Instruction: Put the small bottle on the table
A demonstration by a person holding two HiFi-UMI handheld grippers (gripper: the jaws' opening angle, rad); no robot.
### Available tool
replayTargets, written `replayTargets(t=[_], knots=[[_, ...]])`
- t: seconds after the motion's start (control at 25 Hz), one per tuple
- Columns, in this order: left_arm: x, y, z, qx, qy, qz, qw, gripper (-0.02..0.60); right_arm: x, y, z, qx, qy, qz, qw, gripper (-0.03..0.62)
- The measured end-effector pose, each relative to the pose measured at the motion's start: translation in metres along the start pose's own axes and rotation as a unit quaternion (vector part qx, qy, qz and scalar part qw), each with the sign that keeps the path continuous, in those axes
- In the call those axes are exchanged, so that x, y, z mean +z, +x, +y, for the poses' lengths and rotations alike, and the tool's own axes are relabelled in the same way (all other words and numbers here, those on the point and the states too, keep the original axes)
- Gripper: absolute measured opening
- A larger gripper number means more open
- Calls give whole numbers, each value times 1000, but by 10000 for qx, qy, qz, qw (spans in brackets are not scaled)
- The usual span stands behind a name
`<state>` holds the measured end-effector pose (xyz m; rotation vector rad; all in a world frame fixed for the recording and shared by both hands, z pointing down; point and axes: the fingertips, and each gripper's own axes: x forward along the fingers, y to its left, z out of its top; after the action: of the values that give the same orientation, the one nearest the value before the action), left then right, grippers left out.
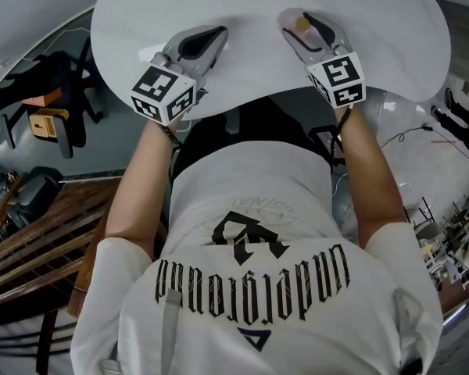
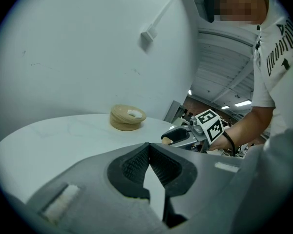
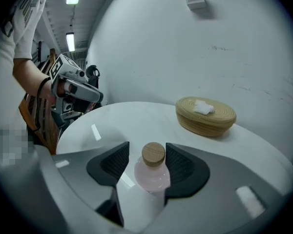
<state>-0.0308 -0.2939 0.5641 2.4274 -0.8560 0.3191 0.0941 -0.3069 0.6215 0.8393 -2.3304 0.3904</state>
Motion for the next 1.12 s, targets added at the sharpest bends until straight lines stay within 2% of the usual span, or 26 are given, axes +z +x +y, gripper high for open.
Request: replayTargets(t=[0.4, 0.6, 1.12], knots=[[9, -56, -18, -98, 317, -119, 9994, 6, 17, -46, 17, -747, 6, -214, 9970, 240], [17, -93, -38, -250, 697, -174, 9971, 6, 39, -74, 45, -1096, -6, -469, 9929, 238], [24, -159, -89, -693, 1215, -444, 9892, 6, 67, -136, 131, -1552, 103, -992, 9828, 198]])
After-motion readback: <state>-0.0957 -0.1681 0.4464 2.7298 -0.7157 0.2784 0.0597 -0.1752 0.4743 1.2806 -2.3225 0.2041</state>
